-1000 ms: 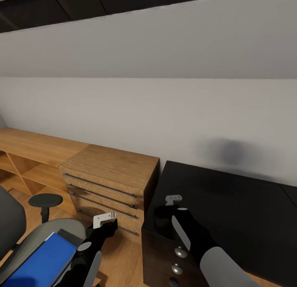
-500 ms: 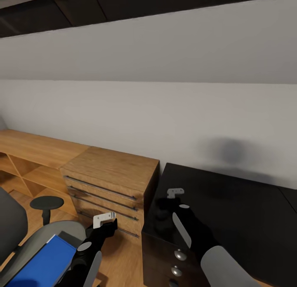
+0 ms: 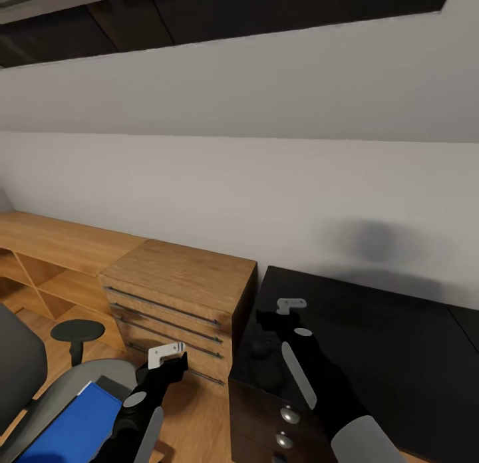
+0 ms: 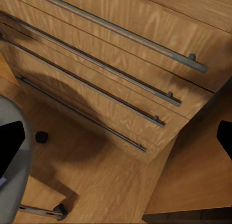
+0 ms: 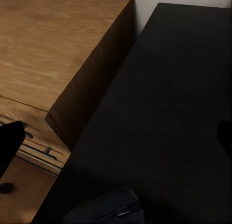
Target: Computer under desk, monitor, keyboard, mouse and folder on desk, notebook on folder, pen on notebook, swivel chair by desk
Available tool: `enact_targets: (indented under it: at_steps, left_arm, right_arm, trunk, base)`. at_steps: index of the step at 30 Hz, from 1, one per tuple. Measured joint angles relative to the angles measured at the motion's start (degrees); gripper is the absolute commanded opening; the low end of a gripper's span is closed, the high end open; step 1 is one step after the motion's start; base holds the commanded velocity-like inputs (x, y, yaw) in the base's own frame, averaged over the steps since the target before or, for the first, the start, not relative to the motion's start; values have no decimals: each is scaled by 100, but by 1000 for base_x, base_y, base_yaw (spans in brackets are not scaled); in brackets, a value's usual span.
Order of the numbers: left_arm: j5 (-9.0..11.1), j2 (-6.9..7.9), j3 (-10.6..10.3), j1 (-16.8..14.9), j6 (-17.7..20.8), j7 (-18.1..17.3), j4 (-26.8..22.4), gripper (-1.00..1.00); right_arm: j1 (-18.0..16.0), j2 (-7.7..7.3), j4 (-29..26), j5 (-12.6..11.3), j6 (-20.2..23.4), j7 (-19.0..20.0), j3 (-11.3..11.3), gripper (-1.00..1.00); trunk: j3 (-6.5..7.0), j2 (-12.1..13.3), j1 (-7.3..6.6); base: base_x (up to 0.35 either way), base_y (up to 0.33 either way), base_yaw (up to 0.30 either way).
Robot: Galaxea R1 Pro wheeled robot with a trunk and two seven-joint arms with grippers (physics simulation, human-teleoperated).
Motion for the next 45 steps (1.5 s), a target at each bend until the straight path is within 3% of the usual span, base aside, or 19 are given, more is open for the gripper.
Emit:
enact_targets:
  at_steps: [6, 7, 15, 16, 18, 19, 23, 28, 41, 45]
  left_arm:
    - [8, -5, -28, 320, 18, 108, -569, 100]
    - [17, -1, -219, 498, 41, 122, -795, 100]
    - [26, 11, -370, 550, 56, 121, -855, 100]
    - [39, -9, -499, 555, 52, 117, -917, 100]
    - [36, -98, -570, 555, 46, 116, -1108, 100]
    - [40, -252, -597, 555, 37, 108, -1194, 100]
    - [38, -318, -612, 555, 32, 104, -1225, 100]
    - [21, -304, -592, 555, 39, 106, -1196, 100]
    - [2, -235, -586, 555, 31, 112, -1051, 100]
    - [3, -242, -612, 555, 25, 123, -771, 100]
  right_arm:
    - [79, 3, -291, -2, 210, -157, -139, 100]
    - [99, 12, -421, -5, 250, -195, -185, 100]
    - [149, 1, -600, -122, 264, -222, -237, 100]
    - [174, -4, -323, -141, 222, -184, -841, 100]
    - [175, -3, -279, -149, 218, -189, -1191, 100]
    - [175, -5, -269, -139, 220, -210, -1585, 100]
    - [175, -2, -265, -151, 221, -218, -1891, 100]
    - [175, -7, -276, -152, 220, -233, -1991, 100]
    - [175, -7, -317, -140, 214, -236, -1985, 100]
    - [175, -4, -307, -125, 212, -237, -1978, 100]
  trunk:
    - [108, 241, -132]
    - [126, 280, -154]
    - [126, 282, -154]
    - [126, 283, -154]
    - [127, 283, -154]
    - [127, 283, -154]
    - [126, 283, -154]
    - [130, 283, -154]
    - [153, 283, -154]
    - [161, 283, -154]
  base:
    - [0, 0, 0]
    - [0, 0, 0]
    - [0, 0, -30]
    - [0, 0, -256]
    - [0, 0, -275]
    - [0, 0, -283]
    - [0, 0, -286]
    - [0, 0, -288]
    - [0, -101, -289]
    - [0, -172, -288]
